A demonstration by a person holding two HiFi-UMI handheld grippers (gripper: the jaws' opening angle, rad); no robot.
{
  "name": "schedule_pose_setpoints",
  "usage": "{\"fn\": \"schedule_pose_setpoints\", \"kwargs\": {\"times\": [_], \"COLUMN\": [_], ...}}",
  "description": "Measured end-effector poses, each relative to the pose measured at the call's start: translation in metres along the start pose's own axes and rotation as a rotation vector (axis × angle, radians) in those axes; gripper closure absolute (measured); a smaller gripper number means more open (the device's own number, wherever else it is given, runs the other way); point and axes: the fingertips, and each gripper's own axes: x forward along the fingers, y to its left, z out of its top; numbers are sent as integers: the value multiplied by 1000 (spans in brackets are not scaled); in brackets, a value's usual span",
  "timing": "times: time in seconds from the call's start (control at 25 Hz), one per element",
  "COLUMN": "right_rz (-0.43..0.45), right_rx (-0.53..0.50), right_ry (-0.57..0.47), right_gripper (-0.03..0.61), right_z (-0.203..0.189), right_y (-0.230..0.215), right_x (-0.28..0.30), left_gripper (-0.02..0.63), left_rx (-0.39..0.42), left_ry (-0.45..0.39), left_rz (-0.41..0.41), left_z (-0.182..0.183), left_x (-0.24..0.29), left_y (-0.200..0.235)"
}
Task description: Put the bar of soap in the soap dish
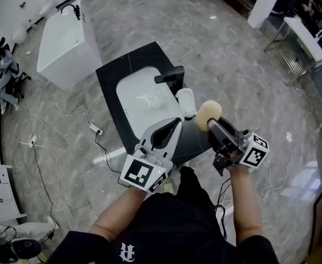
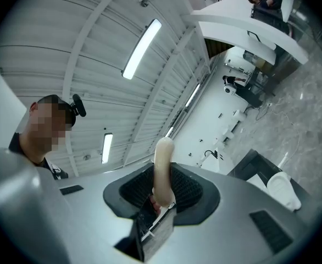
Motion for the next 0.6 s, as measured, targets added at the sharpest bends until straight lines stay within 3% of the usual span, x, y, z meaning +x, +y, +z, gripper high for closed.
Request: {"fn": "schedule_pose_setpoints", "kwargs": {"times": [0.36, 0.6], "right_rz": [-50, -103], "right_rx": [77, 123], "right_ry": [157, 249], "right_gripper": [478, 479], "right_z": [-3, -23], "right_y": [-139, -207], "right_x": [23, 25], "left_gripper": [606, 606], "left_rx": [-20, -23], "left_ry": [48, 96], "left_rz": [104, 139], "left_z": [-59, -106], "left_x": [73, 99], "left_y": [72, 96]}}
